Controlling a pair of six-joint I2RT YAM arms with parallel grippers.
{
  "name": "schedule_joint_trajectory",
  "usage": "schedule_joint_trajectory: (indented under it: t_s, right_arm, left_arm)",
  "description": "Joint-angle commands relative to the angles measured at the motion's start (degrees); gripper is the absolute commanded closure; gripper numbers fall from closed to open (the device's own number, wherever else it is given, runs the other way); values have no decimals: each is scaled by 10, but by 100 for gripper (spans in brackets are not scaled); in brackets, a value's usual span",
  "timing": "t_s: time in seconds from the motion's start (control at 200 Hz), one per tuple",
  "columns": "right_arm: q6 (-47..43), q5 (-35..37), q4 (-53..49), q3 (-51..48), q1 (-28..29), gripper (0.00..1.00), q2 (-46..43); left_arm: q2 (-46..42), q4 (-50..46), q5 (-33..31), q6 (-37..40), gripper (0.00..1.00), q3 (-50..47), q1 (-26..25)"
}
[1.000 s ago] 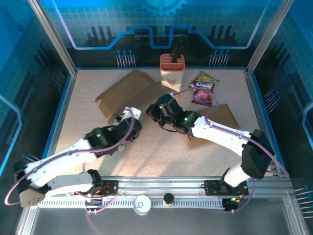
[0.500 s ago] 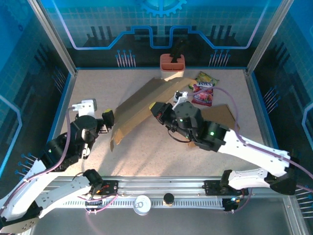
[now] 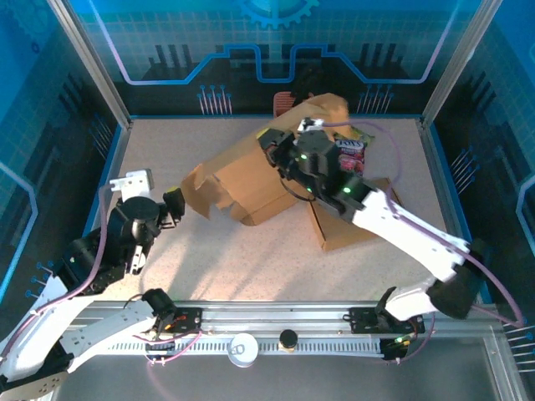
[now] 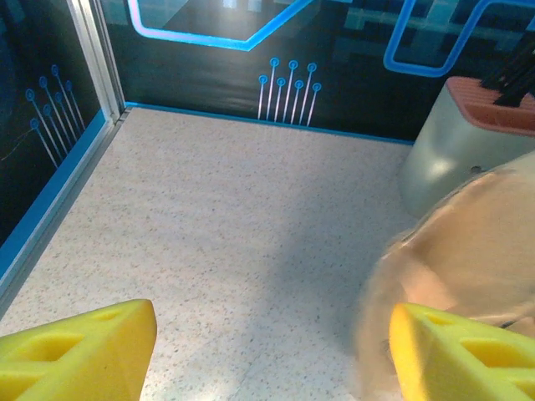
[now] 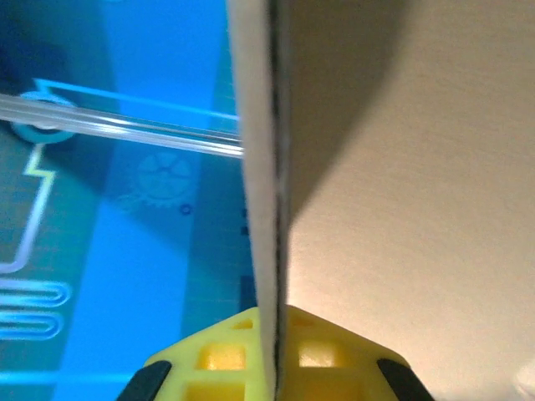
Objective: Fold the paper box
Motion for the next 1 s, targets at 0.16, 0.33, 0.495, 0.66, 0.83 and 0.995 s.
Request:
schedule_joint_trajectory:
  t_s: [0.16, 0.33, 0.495, 0.66, 0.83, 0.995]
  right_arm:
    - [48, -108, 77, -2, -27, 100, 97]
    - [60, -125, 94, -13, -34, 100, 131]
    - [79, -128, 113, -42, -32, 100, 140]
    - [92, -76, 124, -101, -18, 100, 104]
    - [140, -77, 215, -148, -13, 100, 112]
    - [134, -31, 209, -150, 3, 100, 91]
  left_arm:
    - [4, -44, -27, -21, 25, -23, 4]
    - [8, -37, -26, -24, 25, -46, 5]
    - [14, -21, 4, -30, 29, -74, 31]
    - [14, 7, 89, -26, 32, -98, 91]
    - [35, 19, 125, -25, 32, -101, 110]
    - [40, 24, 128, -24, 31, -107, 110]
